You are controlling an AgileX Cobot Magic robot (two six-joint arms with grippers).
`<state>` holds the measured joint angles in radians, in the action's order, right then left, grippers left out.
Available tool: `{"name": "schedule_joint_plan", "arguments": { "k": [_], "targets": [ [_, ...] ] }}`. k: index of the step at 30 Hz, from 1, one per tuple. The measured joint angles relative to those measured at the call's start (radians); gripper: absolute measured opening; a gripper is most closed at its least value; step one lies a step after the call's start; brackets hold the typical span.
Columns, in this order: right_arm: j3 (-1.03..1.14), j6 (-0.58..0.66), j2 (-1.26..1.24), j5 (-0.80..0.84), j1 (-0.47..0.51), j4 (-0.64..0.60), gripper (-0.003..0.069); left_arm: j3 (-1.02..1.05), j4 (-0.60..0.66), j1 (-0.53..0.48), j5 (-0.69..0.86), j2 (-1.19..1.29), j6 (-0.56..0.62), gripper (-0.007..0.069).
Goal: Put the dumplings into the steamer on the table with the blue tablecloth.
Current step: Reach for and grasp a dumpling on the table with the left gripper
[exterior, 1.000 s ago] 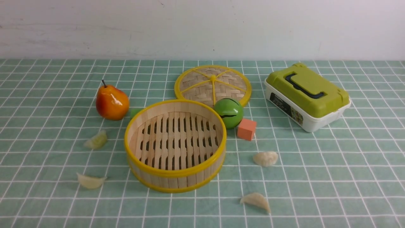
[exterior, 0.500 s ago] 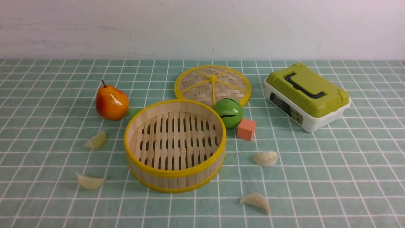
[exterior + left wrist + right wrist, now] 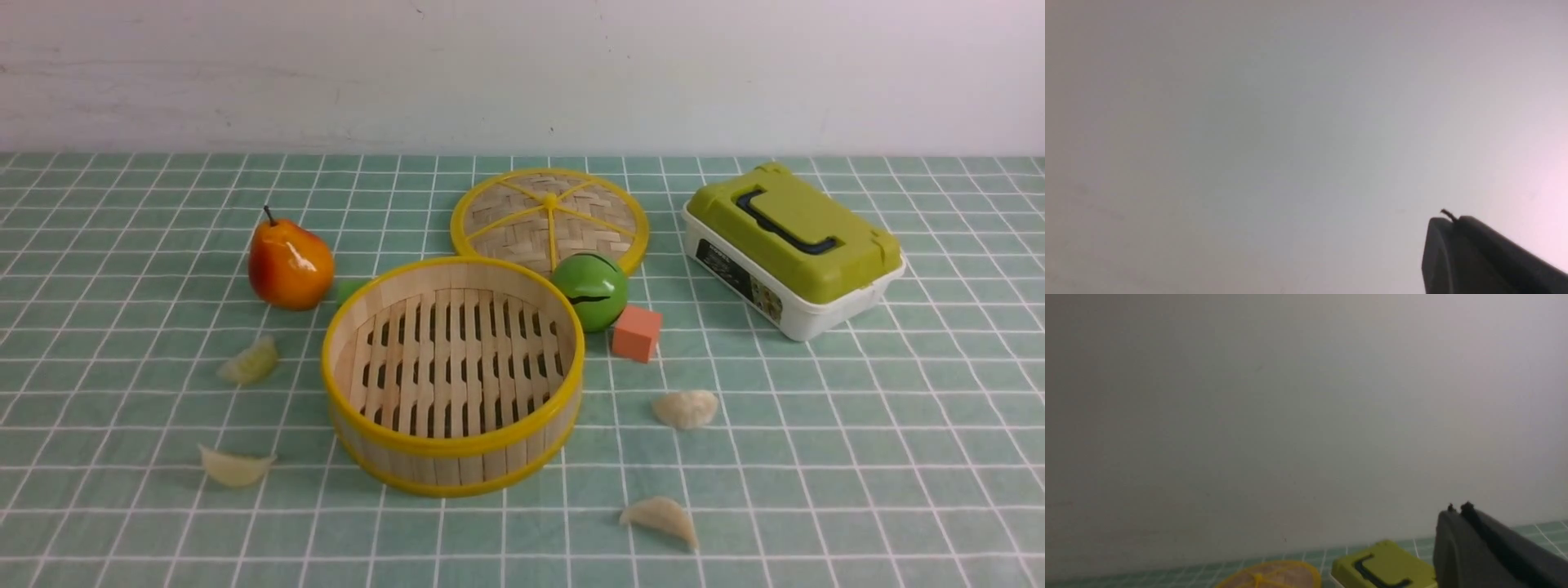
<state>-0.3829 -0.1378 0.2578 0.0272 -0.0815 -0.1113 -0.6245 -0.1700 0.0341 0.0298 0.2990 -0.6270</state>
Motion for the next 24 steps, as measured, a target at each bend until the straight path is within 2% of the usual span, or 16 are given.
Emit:
{"name": "schedule_joint_plan", "arguments": {
  "k": [5, 8, 10, 11, 13, 15, 19, 24],
  "targets": [
    [-0.048, 0.059, 0.201, 0.234, 0.0, 0.043, -0.0011, -0.054, 0.035, 0.0, 0.181, 0.242, 0.0, -0.0014],
    [-0.051, 0.079, 0.324, 0.418, 0.0, 0.038, -0.0011, -0.054, 0.12, 0.0, 0.34, 0.405, 0.045, -0.0014],
    [-0.054, 0.128, 0.403, 0.558, 0.0, 0.004, -0.0011, -0.059, 0.212, 0.0, 0.446, 0.506, 0.15, -0.0014],
    [-0.055, 0.174, 0.452, 0.642, 0.0, -0.029, -0.001, -0.072, 0.289, 0.0, 0.509, 0.563, 0.246, -0.0014],
    [-0.056, 0.251, 0.499, 0.7, 0.0, -0.096, -0.0009, -0.093, 0.379, 0.0, 0.556, 0.644, 0.349, -0.0014],
    [-0.056, 0.337, 0.537, 0.707, 0.0, -0.176, -0.0008, -0.132, 0.47, 0.0, 0.58, 0.723, 0.451, -0.0014],
    [-0.058, 0.515, 0.572, 0.627, 0.0, -0.325, -0.0004, -0.238, 0.538, 0.0, 0.585, 0.893, 0.605, -0.0011],
    [-0.058, 0.67, 0.579, 0.604, 0.0, -0.462, -0.0001, -0.43, 0.527, 0.0, 0.626, 1.161, 0.75, 0.0087]
  ]
}}
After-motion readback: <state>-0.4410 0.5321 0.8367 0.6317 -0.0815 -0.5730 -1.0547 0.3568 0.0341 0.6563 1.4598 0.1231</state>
